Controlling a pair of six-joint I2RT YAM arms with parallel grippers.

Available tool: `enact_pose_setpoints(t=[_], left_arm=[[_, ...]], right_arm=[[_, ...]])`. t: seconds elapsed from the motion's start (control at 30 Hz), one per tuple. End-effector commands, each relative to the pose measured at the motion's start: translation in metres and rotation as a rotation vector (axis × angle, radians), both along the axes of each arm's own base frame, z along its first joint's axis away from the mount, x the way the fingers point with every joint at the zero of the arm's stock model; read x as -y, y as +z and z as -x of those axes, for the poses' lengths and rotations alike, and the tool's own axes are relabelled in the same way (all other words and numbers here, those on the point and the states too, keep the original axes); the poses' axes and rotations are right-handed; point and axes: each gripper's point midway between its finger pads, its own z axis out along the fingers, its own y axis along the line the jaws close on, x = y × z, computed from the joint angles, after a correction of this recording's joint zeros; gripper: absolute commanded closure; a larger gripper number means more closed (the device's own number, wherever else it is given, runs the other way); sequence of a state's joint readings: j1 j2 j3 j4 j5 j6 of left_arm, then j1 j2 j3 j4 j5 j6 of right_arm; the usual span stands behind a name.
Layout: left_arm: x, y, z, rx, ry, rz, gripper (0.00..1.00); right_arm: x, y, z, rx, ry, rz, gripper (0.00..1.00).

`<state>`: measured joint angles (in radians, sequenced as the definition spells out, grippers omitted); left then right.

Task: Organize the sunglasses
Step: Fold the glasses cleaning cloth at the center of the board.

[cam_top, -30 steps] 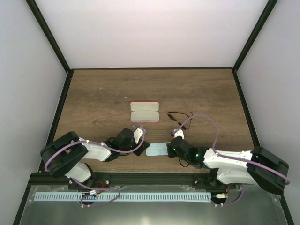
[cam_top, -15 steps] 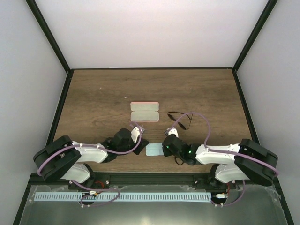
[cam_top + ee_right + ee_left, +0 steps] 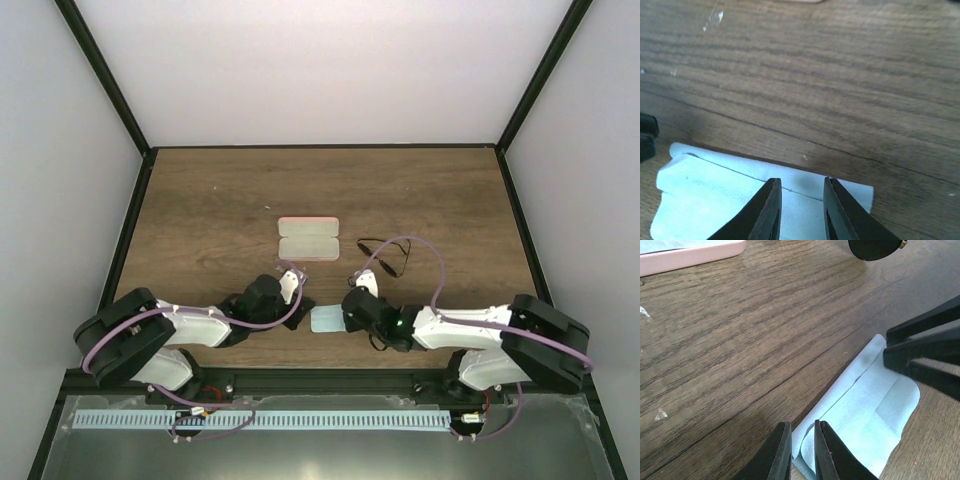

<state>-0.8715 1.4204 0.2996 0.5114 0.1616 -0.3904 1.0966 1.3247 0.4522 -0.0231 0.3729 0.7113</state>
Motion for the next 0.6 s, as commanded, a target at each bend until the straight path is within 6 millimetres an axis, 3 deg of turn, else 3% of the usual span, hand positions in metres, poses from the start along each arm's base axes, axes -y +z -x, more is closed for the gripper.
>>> enact_pose_setpoints(t=[0.0,0.2,0.57], left_arm=[[0.001,0.002,-0.001,0.007,0.003,0.006,0.83],[0.001,0.001,-0.001,0.007,0.005,0.005,0.83],[-0.002,0.0,-0.001,0.005,0.016,0.0,0.83]], right_arm=[[0.013,0.025,-0.009,0.066,-0.087,-0.017,0.73],[0.007,0.034,-0.009,0.088,-0.055,-0.035,0.72],[-0.025,0.008,-0.005,0.032,0.035,-0.007,0.73]])
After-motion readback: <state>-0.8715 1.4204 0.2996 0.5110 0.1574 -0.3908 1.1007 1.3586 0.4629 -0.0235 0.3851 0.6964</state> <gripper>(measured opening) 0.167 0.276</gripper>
